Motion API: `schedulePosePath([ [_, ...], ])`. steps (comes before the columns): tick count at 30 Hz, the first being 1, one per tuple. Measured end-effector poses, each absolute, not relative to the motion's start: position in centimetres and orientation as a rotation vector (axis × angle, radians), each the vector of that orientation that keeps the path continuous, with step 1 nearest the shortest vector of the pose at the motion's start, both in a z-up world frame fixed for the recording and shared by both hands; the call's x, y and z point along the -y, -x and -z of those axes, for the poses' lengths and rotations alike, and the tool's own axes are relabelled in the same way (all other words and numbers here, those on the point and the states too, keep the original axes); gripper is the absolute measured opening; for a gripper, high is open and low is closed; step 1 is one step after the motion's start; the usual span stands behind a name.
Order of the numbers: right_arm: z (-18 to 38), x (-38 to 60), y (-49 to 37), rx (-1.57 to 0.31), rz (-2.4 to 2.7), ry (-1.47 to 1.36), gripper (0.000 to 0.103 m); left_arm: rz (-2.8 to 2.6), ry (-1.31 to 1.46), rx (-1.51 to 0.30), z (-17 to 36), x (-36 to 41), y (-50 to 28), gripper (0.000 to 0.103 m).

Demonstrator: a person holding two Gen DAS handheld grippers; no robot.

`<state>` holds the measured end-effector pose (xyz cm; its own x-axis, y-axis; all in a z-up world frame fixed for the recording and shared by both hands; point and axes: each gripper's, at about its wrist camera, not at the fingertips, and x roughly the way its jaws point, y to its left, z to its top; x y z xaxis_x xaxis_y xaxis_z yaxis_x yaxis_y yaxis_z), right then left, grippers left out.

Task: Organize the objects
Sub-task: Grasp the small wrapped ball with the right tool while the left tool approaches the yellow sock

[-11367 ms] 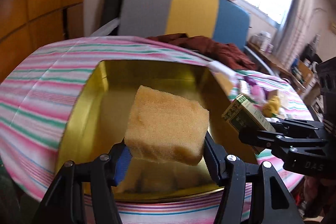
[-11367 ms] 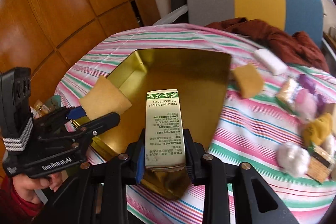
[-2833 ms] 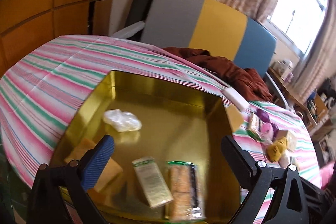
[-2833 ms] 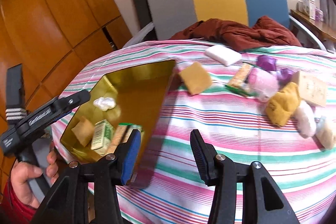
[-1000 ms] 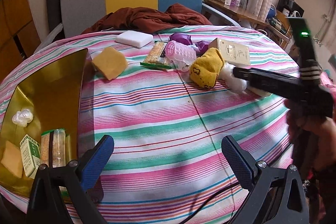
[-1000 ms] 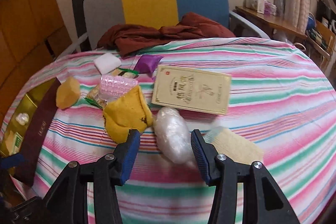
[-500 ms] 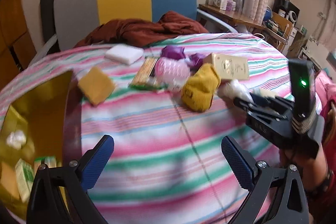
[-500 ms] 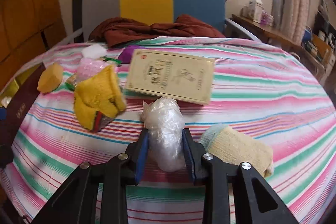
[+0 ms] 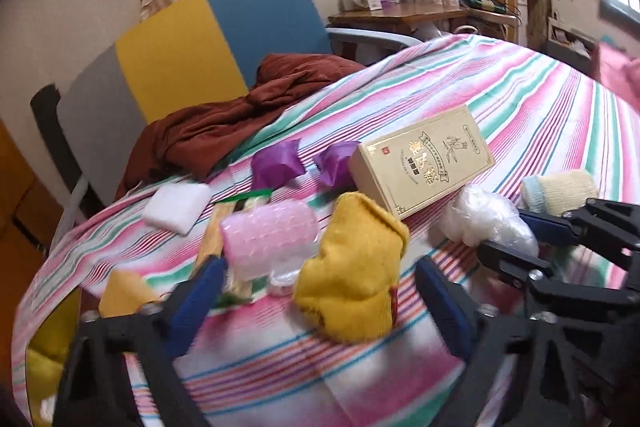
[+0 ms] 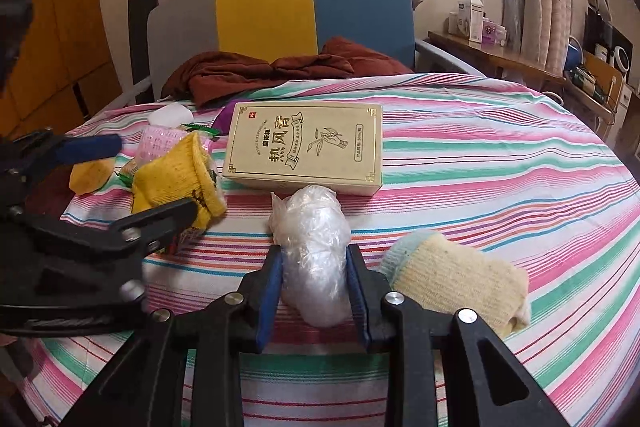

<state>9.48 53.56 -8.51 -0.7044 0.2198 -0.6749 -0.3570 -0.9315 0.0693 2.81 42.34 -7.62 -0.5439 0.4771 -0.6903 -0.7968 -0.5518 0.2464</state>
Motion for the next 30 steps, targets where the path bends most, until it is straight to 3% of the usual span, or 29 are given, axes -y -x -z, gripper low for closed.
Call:
schedulePosePath([
  [5, 8.6, -53.5, -9.6, -0.281, -2.634, 0.989, 0.03, -2.056, 0.792, -0.692, 9.7, -41.9, -2.7, 0.047],
  [30, 8.3, -51.7, -10.8, -0.309, -2.713, 0.967, 0.03, -2.135, 0.763, -0.428, 10.8, -29.9, -7.2, 0.045],
])
